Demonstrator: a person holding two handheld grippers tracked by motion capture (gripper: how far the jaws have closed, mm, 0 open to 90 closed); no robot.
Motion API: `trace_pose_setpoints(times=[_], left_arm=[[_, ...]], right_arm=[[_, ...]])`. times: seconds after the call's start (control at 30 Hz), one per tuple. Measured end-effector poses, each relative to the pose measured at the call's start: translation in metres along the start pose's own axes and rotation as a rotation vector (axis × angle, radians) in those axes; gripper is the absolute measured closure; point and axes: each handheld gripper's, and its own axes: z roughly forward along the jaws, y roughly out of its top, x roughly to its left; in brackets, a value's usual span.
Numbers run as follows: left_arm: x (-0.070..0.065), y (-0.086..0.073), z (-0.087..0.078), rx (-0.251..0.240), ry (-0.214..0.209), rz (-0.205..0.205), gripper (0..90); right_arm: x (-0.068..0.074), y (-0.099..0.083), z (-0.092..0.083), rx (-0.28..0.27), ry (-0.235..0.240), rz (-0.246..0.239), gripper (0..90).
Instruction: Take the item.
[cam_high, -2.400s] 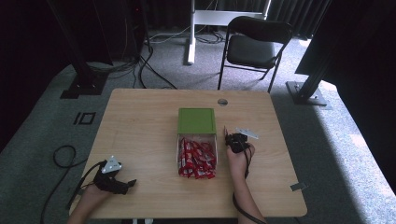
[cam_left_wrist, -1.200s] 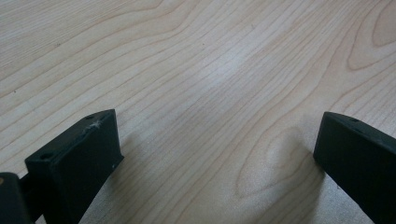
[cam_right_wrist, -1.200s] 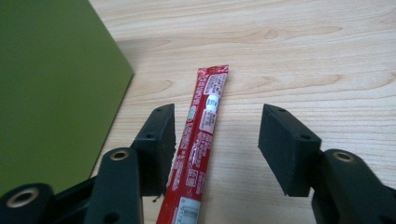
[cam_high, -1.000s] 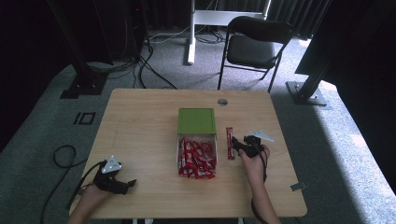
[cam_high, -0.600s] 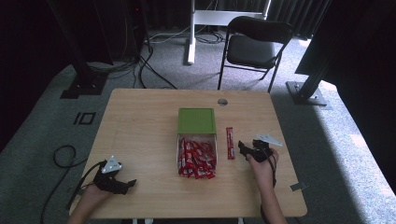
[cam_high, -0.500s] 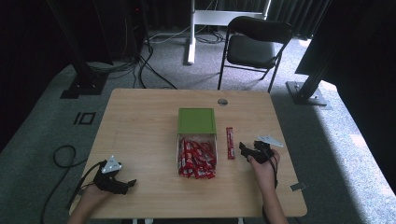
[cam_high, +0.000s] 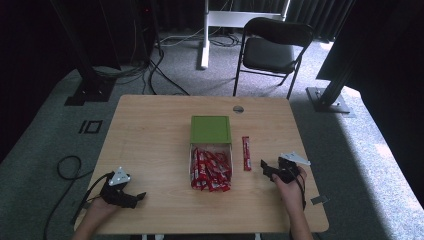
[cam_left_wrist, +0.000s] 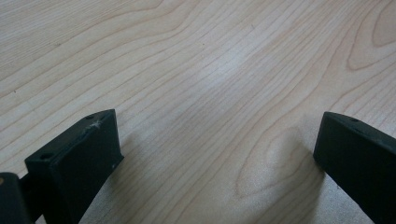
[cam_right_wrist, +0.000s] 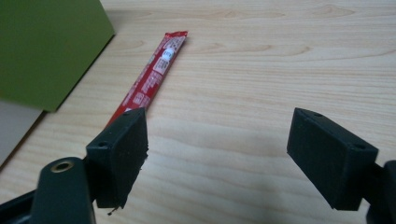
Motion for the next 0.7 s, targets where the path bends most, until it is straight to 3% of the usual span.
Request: trace_pose_setpoints(times=[0.23, 0.53, 0.6, 0.7], left_arm=[[0.0, 0.0, 0.0, 0.0, 0.0, -0.001, 1.5], [0.0, 0.0, 0.0, 0.001, 0.0, 0.003, 1.5], [0.0, 0.0, 0.0, 0.001, 0.001, 0.004, 1.5], [0.0, 0.0, 0.0, 0.001, 0.001, 0.003, 1.5]], right_arm=[[-0.006, -0.012, -0.008, 0.053, 0.006, -0.044, 19.0], [-0.008, -0.025, -0.022, 0.053, 0.043, -0.131, 17.1], [-0.009, -0.028, -0.025, 0.044, 0.033, -0.146, 17.2], [-0.012, -0.031, -0.03, 0.074, 0.053, -0.199, 17.2]])
